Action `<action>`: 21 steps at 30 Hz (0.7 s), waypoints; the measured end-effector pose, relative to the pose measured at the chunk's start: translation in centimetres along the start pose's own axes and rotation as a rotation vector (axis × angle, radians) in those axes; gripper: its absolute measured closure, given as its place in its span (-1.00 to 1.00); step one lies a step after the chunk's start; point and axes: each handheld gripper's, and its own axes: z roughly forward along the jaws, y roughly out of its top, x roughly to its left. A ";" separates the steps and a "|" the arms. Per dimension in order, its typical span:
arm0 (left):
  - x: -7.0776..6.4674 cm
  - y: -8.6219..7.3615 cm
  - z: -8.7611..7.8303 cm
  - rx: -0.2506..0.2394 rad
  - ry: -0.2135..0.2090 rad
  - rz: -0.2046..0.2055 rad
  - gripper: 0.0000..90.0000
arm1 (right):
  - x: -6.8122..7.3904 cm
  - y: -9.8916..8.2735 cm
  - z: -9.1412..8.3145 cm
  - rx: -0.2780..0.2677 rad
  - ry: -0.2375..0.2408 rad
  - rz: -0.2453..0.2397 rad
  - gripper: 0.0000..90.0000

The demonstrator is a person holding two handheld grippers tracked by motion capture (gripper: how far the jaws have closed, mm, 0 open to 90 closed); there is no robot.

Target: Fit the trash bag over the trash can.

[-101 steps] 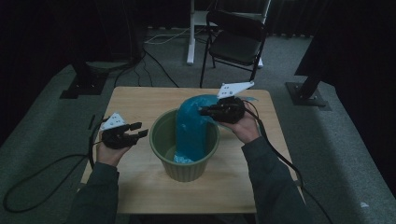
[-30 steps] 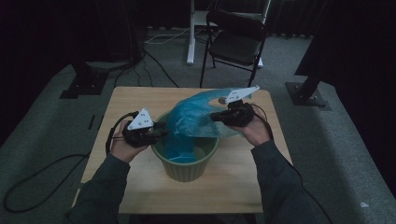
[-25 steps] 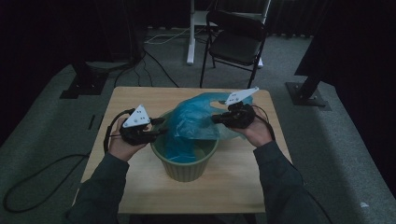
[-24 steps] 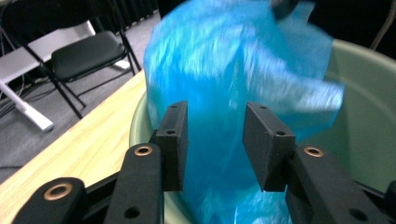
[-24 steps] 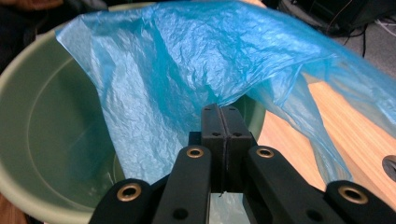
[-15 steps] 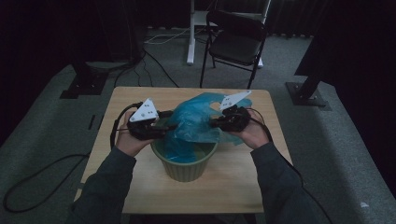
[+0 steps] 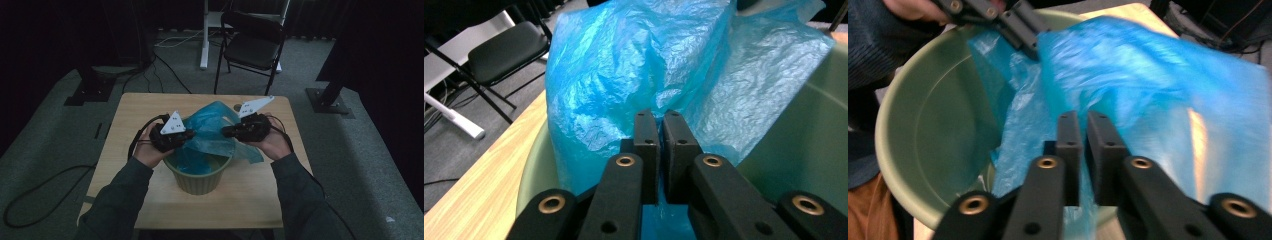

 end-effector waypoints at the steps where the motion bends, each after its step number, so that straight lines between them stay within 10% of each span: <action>1: 0.0 -0.1 -0.1 -0.002 -0.001 -0.004 0.93 | -0.2 0.0 -0.2 -0.010 -0.004 0.005 0.78; 14: 0.1 -0.9 -0.5 -0.023 -0.003 -0.029 0.91 | -1.6 0.5 2.0 -0.013 -0.017 0.107 0.47; 21: 0.2 -1.9 -0.7 -0.025 -0.005 -0.049 0.91 | -1.8 0.8 2.4 -0.002 -0.019 0.123 1.00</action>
